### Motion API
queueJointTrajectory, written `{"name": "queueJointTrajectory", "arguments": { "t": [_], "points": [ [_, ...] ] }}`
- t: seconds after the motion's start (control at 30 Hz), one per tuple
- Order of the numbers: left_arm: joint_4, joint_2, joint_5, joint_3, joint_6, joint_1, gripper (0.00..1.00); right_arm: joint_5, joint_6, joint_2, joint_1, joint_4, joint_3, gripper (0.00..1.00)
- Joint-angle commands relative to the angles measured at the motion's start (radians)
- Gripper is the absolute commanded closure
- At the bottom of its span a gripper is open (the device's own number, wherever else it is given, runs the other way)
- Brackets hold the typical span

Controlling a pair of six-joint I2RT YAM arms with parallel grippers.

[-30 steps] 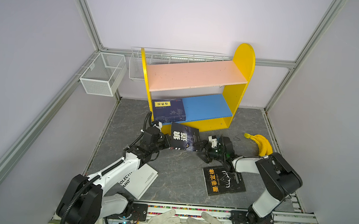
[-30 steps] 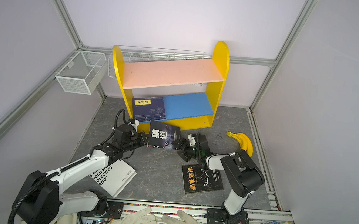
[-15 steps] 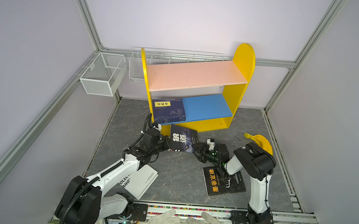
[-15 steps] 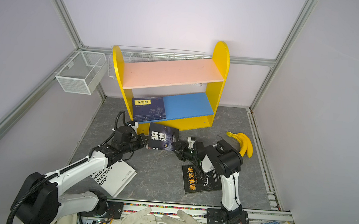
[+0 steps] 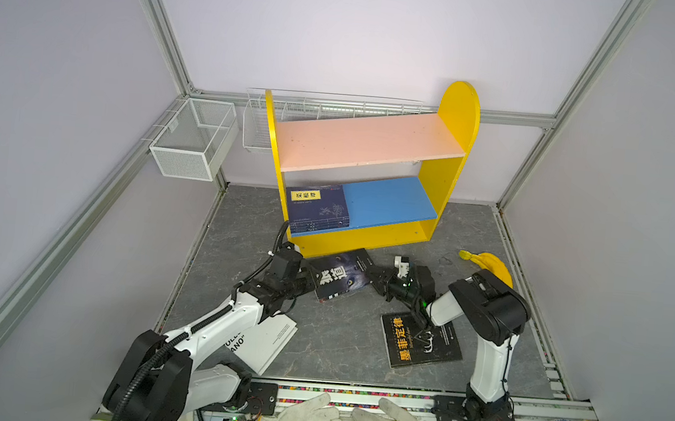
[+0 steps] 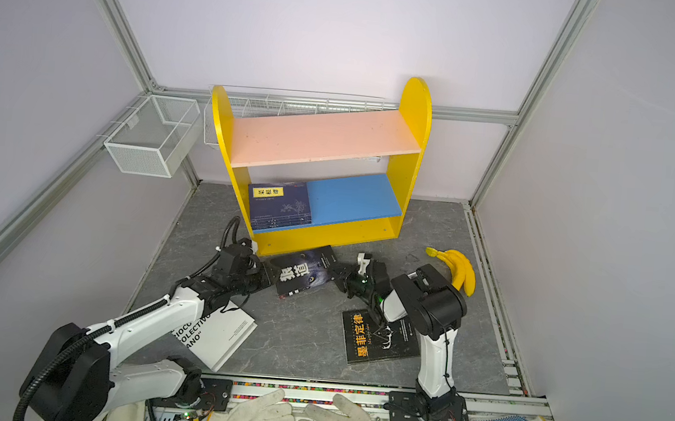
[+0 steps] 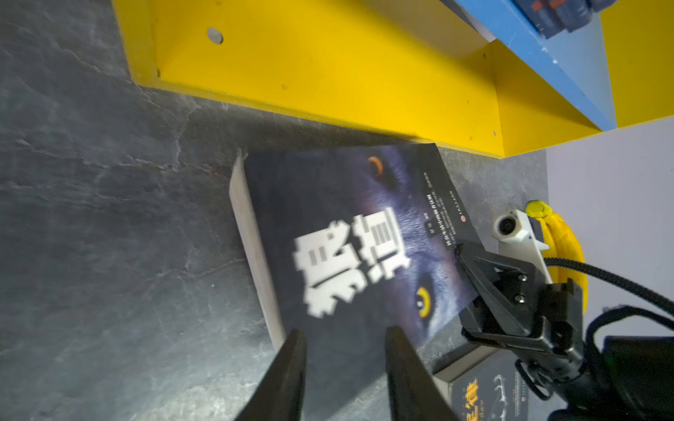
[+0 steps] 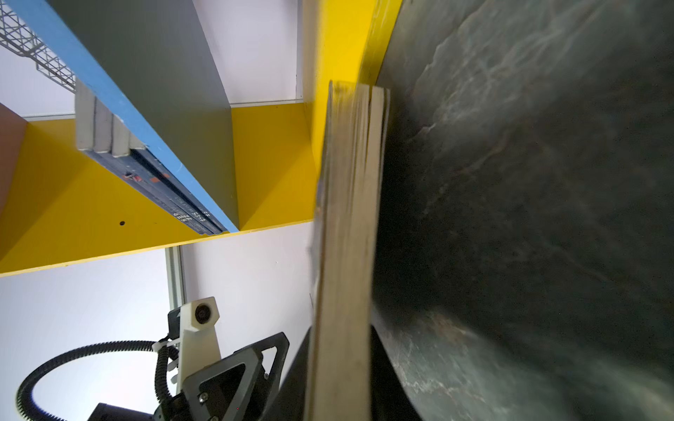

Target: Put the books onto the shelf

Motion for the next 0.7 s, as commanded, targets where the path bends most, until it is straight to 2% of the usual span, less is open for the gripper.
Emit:
{"name": "queueJointTrajectory", "arguments": {
  "t": [0.0, 0.13, 0.33, 0.43, 0.57, 0.67],
  "points": [
    [-0.044, -0.024, -0.024, 0.033, 0.005, -0.004, 0.44, 0.014, -0.06, -0.081, -0.032, -0.096, -0.008, 0.78],
    [-0.143, -0.095, -0.09, 0.037, 0.016, -0.003, 0.3, 0.018, -0.167, -0.189, -0.095, -0.267, -0.019, 0.79],
    [-0.356, -0.296, -0.3, 0.041, 0.024, 0.036, 0.19, 0.074, -0.372, -0.381, -0.177, -0.641, -0.004, 0.79],
    [-0.487, -0.382, -0.367, 0.044, 0.001, 0.134, 0.17, 0.095, -0.449, -0.44, -0.222, -0.79, 0.02, 0.79],
    [-0.574, -0.488, -0.39, 0.008, -0.031, 0.297, 0.17, 0.086, -0.495, -0.47, -0.288, -0.884, 0.042, 0.79],
    [-0.68, -0.555, -0.508, 0.005, -0.064, 0.353, 0.16, 0.097, -0.519, -0.473, -0.306, -0.938, 0.051, 0.79]
  ]
}}
